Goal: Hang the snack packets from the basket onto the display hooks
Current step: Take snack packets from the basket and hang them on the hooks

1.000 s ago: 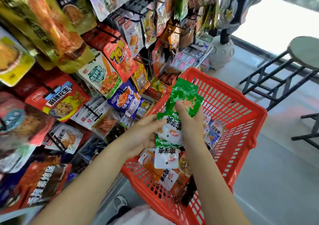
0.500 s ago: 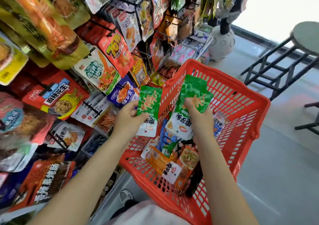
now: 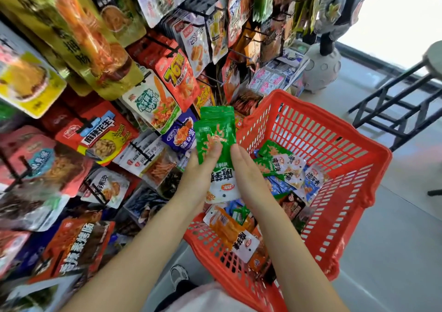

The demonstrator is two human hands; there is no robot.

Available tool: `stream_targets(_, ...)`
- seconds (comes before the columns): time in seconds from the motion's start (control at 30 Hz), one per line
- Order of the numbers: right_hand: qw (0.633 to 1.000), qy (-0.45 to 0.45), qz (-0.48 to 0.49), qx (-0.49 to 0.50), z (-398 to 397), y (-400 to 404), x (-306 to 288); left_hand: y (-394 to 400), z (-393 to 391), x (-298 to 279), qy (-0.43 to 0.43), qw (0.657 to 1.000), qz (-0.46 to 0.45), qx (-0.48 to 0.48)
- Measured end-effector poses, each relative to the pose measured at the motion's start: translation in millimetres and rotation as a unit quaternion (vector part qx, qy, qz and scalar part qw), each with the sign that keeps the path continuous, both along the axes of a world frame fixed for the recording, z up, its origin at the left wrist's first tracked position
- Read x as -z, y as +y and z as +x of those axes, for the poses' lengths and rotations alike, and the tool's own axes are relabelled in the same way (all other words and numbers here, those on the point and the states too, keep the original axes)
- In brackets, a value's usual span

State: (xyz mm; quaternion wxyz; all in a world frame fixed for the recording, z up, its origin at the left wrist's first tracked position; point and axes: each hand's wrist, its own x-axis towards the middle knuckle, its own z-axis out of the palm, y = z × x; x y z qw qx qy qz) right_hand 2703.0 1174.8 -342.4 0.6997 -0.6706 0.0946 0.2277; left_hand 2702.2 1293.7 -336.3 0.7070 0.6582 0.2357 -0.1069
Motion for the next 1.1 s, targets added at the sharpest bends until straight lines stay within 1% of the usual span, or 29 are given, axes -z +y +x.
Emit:
stream_targets(0.07, 0.999, -0.012, 0.010, -0.038, -5, 2, -3, 4, 1, -5, -0.002, 0.996, -0.050, -0.076)
stream_targets(0.13, 0.999, -0.016, 0.015, -0.048, -12, 4, -8, 5, -2, -12, -0.009, 0.991, -0.069, -0.111)
stream_targets(0.23, 0.997, -0.049, 0.043, -0.049, -14, 14, -15, 13, -8, -14, -0.005, 0.991, -0.076, -0.108)
stream_targets(0.33, 0.994, -0.090, 0.051, -0.040, -14, 20, -15, 27, -21, -28, -0.027, 0.990, -0.111, -0.086)
stream_targets(0.37, 0.993, -0.095, 0.043, -0.055, -14, 22, -17, 37, -26, -32, -0.038, 0.992, -0.088, -0.078)
stream_targets(0.43, 0.990, -0.097, 0.005, -0.104, -17, 28, -27, 63, -39, -37, -0.059, 0.996, -0.014, -0.068)
stream_targets(0.47, 0.986, -0.099, -0.016, -0.135, -18, 31, -32, 78, -47, -40, -0.075, 0.994, 0.033, -0.069)
stream_targets(0.5, 0.980, -0.105, -0.034, -0.168, -20, 36, -36, 94, -57, -42, -0.091, 0.988, 0.102, -0.077)
stream_targets(0.53, 0.971, -0.115, -0.056, -0.204, -22, 45, -42, 111, -70, -50, -0.118, 0.973, 0.180, -0.082)
stream_targets(0.57, 0.961, -0.120, -0.080, -0.237, -23, 50, -47, 123, -78, -58, -0.154, 0.947, 0.273, -0.066)
stream_targets(0.6, 0.946, -0.126, -0.113, -0.275, -25, 59, -55, 138, -90, -64, -0.179, 0.909, 0.374, -0.029)
stream_targets(0.63, 0.925, -0.137, -0.147, -0.322, -31, 74, -64, 155, -104, -73, -0.185, 0.855, 0.483, 0.016)
stream_targets(0.67, 0.902, -0.150, -0.171, -0.367, -38, 91, -73, 171, -118, -82, -0.172, 0.798, 0.574, 0.070)
stream_targets(0.7, 0.878, -0.158, -0.187, -0.410, -46, 108, -83, 187, -131, -87, -0.140, 0.751, 0.632, 0.134)
stream_targets(0.73, 0.856, -0.165, -0.201, -0.446, -54, 125, -90, 201, -145, -95, -0.101, 0.722, 0.657, 0.195)
stream_targets(0.77, 0.835, -0.171, -0.208, -0.479, -64, 143, -98, 214, -158, -102, -0.056, 0.714, 0.655, 0.242)
stream_targets(0.8, 0.815, -0.173, -0.214, -0.511, -75, 161, -104, 227, -173, -109, -0.015, 0.724, 0.633, 0.274)
stream_targets(0.87, 0.767, -0.187, -0.228, -0.570, -97, 196, -115, 251, -202, -122, 0.073, 0.771, 0.548, 0.318)
stream_targets(0.9, 0.743, -0.197, -0.235, -0.595, -109, 212, -120, 264, -218, -127, 0.101, 0.793, 0.502, 0.331)
stream_targets(0.97, 0.696, -0.215, -0.249, -0.638, -131, 240, -129, 291, -248, -132, 0.107, 0.822, 0.447, 0.336)
stream_targets(1.0, 0.682, -0.221, -0.247, -0.652, -142, 253, -135, 303, -264, -135, 0.094, 0.836, 0.430, 0.327)
stream_targets(1.03, 0.676, -0.224, -0.240, -0.660, -152, 265, -143, 314, -279, -139, 0.084, 0.851, 0.417, 0.309)
stream_targets(1.1, 0.687, -0.236, -0.227, -0.649, -167, 285, -158, 335, -306, -146, 0.070, 0.876, 0.403, 0.254)
